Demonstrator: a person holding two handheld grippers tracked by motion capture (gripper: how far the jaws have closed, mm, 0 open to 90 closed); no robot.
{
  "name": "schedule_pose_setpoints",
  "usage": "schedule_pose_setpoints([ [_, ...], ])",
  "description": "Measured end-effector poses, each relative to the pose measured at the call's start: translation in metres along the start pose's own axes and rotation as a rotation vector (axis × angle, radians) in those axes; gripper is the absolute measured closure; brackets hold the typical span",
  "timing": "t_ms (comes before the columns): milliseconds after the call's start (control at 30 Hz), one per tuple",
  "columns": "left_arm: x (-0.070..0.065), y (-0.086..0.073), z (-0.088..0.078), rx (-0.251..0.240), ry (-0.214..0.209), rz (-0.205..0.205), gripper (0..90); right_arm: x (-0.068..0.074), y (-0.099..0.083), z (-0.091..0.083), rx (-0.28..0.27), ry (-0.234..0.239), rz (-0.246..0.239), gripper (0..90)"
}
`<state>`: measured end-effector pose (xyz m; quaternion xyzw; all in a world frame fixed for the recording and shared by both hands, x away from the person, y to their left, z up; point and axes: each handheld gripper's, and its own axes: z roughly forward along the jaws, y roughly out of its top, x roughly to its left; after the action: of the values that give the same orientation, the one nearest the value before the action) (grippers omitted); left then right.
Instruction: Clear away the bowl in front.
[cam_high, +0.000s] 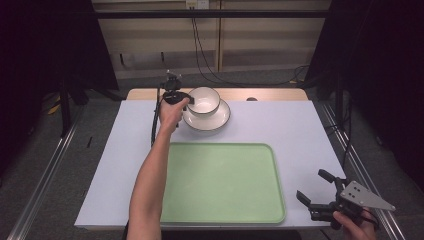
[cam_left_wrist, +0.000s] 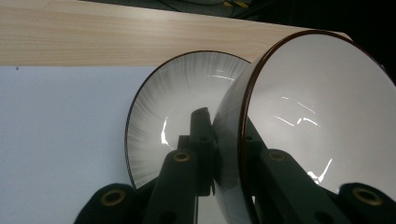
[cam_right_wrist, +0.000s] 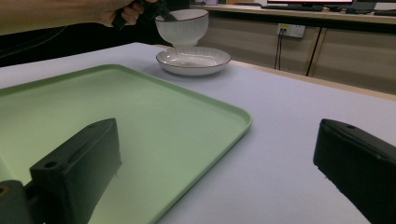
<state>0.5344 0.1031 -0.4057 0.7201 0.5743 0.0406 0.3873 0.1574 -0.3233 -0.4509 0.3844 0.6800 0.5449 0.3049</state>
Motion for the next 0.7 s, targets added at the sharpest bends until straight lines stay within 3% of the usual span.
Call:
schedule_pose_setpoints([
  [167,0.000,0.000,-0.008,0.002,-0.009,0.021,82.0,0.001,0.000,0.000,-0.010,0.004,-0.008,0.2],
  [233,-0.002,0.000,-0.009,-0.008,-0.013,0.003,82.0,0.001,0.000,0.000,-0.011,0.002,-0.010,0.2],
  [333,-0.002,-0.003,-0.017,-0.006,-0.021,0.032,82.0,0.001,0.000,-0.001,-0.025,-0.002,-0.015,0.0],
  [567,-0.001,-0.008,-0.028,-0.003,-0.022,0.039,82.0,0.001,-0.001,-0.001,-0.028,-0.007,-0.013,0.0],
  [700,-0.007,-0.008,-0.036,-0.013,-0.027,0.045,82.0,0.000,-0.001,-0.002,-0.036,-0.016,-0.012,0.0],
])
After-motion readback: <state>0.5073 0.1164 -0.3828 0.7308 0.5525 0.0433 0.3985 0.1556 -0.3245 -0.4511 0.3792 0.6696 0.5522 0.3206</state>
